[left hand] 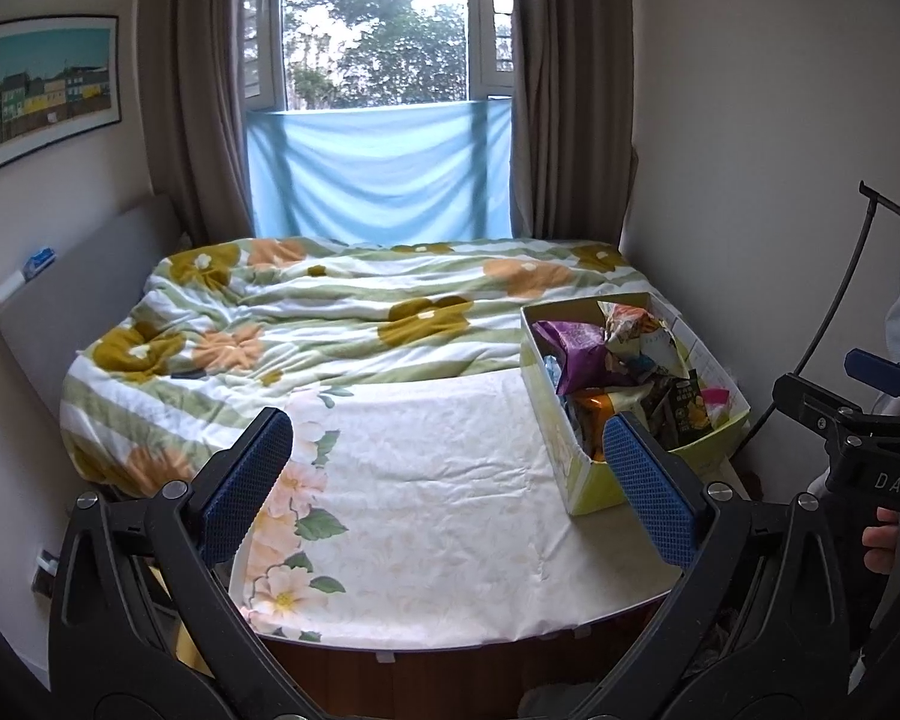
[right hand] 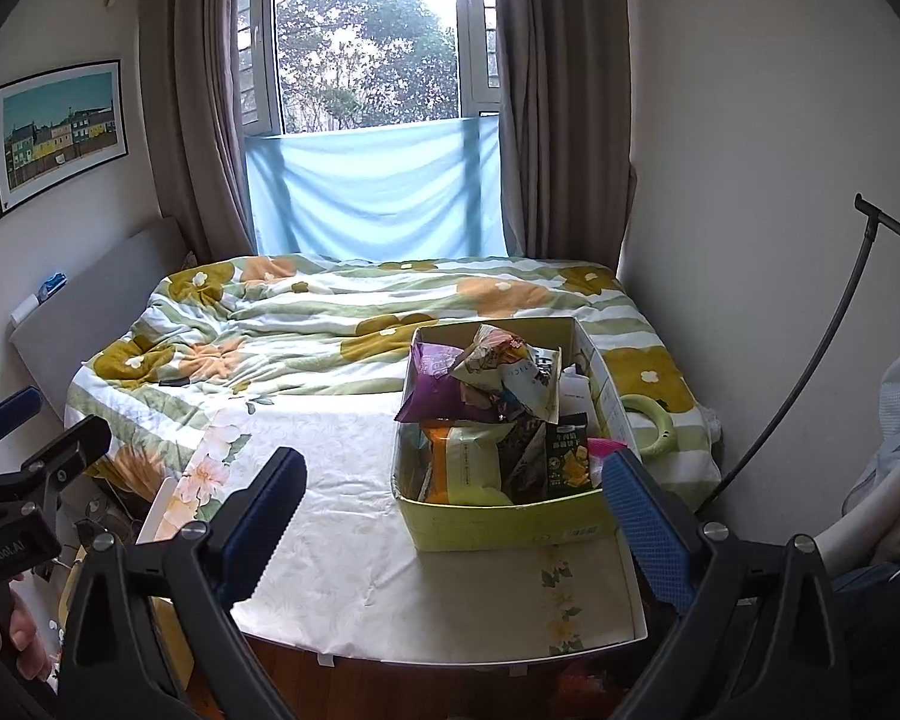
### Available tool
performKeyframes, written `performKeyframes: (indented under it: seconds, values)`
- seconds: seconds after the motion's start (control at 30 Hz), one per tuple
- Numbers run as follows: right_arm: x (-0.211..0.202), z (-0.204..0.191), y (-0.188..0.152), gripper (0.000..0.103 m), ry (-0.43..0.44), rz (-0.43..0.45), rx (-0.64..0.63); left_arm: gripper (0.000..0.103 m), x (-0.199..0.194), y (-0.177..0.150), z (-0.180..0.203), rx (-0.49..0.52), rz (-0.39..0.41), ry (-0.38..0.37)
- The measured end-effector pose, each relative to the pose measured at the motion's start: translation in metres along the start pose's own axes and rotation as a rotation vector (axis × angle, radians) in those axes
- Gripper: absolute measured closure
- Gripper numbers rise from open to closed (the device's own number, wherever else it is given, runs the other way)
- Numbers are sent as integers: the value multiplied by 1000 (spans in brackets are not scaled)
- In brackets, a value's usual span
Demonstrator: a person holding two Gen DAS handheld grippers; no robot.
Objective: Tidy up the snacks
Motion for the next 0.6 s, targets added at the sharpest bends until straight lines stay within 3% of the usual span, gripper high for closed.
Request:
performKeyframes:
  seconds: [0.6]
  values:
    - [3,-2,1,5,-2,-7,4,1,3,2,0,0,-2,-2]
Point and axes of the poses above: each gripper's, at about its wrist camera, not at the fingertips, and x roughly the way its jaws point, z to its right, y to its top, the point moved 2 cm from there along x, roughly the way its jaws point, and after that the axes turned 10 degrees about z, right-handed, at the moved point
